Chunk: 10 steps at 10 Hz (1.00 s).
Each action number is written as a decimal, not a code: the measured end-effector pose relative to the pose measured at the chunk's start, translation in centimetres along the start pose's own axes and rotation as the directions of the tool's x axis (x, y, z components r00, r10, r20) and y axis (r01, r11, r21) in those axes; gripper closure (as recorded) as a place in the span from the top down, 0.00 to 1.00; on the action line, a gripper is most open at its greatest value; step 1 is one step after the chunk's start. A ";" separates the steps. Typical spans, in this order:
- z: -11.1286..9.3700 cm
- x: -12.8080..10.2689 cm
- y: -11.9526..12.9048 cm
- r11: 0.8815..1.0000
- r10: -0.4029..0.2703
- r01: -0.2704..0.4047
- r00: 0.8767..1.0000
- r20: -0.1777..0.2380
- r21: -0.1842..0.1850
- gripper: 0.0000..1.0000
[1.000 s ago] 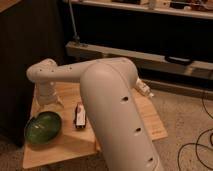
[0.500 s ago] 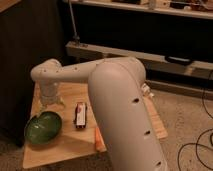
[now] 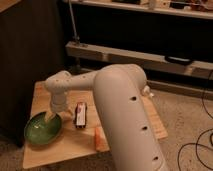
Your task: Drag the ceramic bowl in a circle
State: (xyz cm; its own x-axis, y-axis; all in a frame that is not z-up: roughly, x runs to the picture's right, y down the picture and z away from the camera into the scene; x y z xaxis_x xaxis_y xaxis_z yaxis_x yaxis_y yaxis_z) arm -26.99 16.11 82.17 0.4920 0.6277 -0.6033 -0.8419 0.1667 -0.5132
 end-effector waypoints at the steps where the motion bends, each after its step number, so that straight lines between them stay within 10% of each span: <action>1: 0.2 0.0 0.0 1.000 0.000 0.000 1.000 -0.010 -0.002 0.61; 6: 3.8 -2.3 2.3 0.996 -0.086 0.088 0.991 -0.099 0.013 0.06; 10: 1.7 -7.4 2.5 0.991 -0.112 0.114 0.993 -0.034 0.066 0.00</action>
State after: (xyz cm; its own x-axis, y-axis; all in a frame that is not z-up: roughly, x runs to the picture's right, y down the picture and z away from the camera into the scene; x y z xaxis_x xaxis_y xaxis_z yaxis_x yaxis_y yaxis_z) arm -33.12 13.13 86.41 0.5909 0.5784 -0.5624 -0.7929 0.2874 -0.5374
